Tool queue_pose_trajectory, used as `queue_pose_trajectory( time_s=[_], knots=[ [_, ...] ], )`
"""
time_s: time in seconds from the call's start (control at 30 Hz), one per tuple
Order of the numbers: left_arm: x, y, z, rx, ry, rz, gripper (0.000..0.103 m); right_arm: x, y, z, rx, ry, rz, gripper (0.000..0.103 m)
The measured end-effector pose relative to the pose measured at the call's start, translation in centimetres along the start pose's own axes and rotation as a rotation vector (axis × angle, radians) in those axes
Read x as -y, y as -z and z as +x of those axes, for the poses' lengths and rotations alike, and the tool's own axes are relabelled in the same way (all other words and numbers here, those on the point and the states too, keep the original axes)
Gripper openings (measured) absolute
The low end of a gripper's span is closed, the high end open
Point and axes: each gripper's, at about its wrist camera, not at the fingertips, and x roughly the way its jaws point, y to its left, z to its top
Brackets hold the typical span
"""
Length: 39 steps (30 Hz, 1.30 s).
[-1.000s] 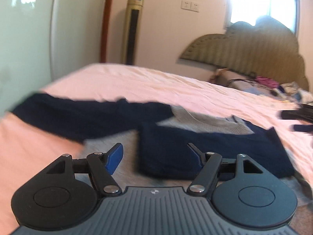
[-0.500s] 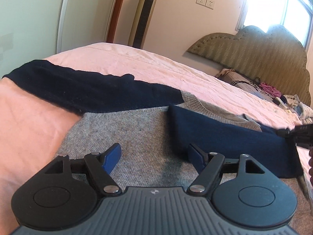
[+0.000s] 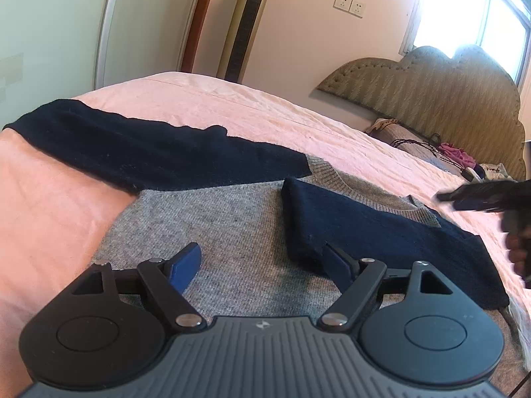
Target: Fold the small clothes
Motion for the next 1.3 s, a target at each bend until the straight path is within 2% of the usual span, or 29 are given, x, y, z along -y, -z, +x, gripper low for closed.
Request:
queue_pose_trajectory(
  time_s=[0.03, 0.07, 0.23, 0.3, 0.43, 0.47, 0.5, 0.57, 0.67, 0.73, 0.8, 0.9, 1.0, 1.07, 1.1, 1.13, 1.17, 1.23, 1.27, 1.3],
  knots=[
    [-0.1, 0.0, 0.0, 0.001, 0.002, -0.003, 0.081, -0.9, -0.1, 1.6, -0.051, 0.027, -0.069, 0.054],
    [-0.1, 0.0, 0.0, 0.002, 0.003, -0.007, 0.081, -1.6, -0.1, 2.9, -0.096, 0.03, -0.107, 0.04],
    [-0.3, -0.1, 0.0, 0.005, 0.014, -0.02, 0.083, -3.0, -0.3, 4.8, -0.096, -0.021, -0.136, 0.036],
    [-0.4, 0.0, 0.0, 0.007, 0.018, -0.025, 0.083, -3.2, -0.4, 4.6, -0.128, -0.079, -0.138, 0.011],
    [-0.5, 0.0, 0.0, 0.01, 0.021, -0.03, 0.083, -2.5, -1.0, 3.8, -0.122, -0.121, -0.092, 0.014],
    [-0.4, 0.0, 0.0, 0.01, 0.021, -0.03, 0.083, -1.9, -1.0, 3.6, -0.107, -0.137, -0.056, 0.023],
    [-0.4, 0.0, 0.0, 0.01, 0.021, -0.03, 0.083, -1.4, -1.0, 3.5, -0.097, -0.158, -0.03, 0.043],
    [-0.4, 0.0, 0.0, 0.01, 0.02, -0.03, 0.083, -1.0, -0.9, 3.6, -0.101, -0.164, -0.004, 0.063],
    [-0.5, 0.0, 0.0, 0.01, 0.021, -0.03, 0.083, -2.2, -0.3, 4.4, -0.132, -0.12, -0.112, 0.061],
    [-0.5, 0.0, 0.0, 0.01, 0.021, -0.031, 0.083, -3.1, 0.0, 4.5, -0.126, -0.097, -0.175, 0.052],
    [-0.5, 0.0, 0.0, 0.01, 0.021, -0.031, 0.083, -2.9, -0.4, 4.5, -0.134, -0.115, -0.155, 0.011],
    [-0.5, 0.0, 0.1, 0.01, 0.021, -0.031, 0.083, -2.8, -0.9, 3.8, -0.086, -0.095, -0.157, 0.01],
    [-0.5, 0.0, 0.0, 0.012, 0.023, -0.034, 0.083, -1.3, -1.5, 2.9, 0.018, -0.056, -0.054, 0.01],
    [-0.5, 0.0, 0.0, 0.012, 0.022, -0.035, 0.083, -1.2, -0.9, 4.2, -0.029, -0.051, -0.041, 0.01],
    [-0.5, 0.0, 0.0, 0.012, 0.022, -0.035, 0.083, -1.6, -0.1, 4.9, -0.052, -0.026, -0.063, 0.011],
    [-0.5, 0.0, 0.0, 0.012, 0.022, -0.035, 0.083, -1.9, 0.5, 4.7, -0.017, -0.018, -0.069, 0.013],
    [-0.5, 0.0, 0.0, 0.012, 0.022, -0.035, 0.083, -2.0, 0.5, 4.6, -0.02, -0.023, -0.058, 0.018],
    [-0.6, -0.1, 0.0, 0.012, 0.023, -0.037, 0.083, -1.7, 0.2, 3.7, -0.008, -0.009, -0.005, 0.048],
    [-0.6, -0.1, 0.0, 0.012, 0.023, -0.038, 0.083, -1.6, 0.3, 2.7, 0.037, 0.011, 0.033, 0.067],
    [-0.6, -0.1, 0.0, 0.012, 0.023, -0.039, 0.083, -1.6, 0.6, 1.3, 0.096, 0.003, 0.071, 0.067]
  ],
)
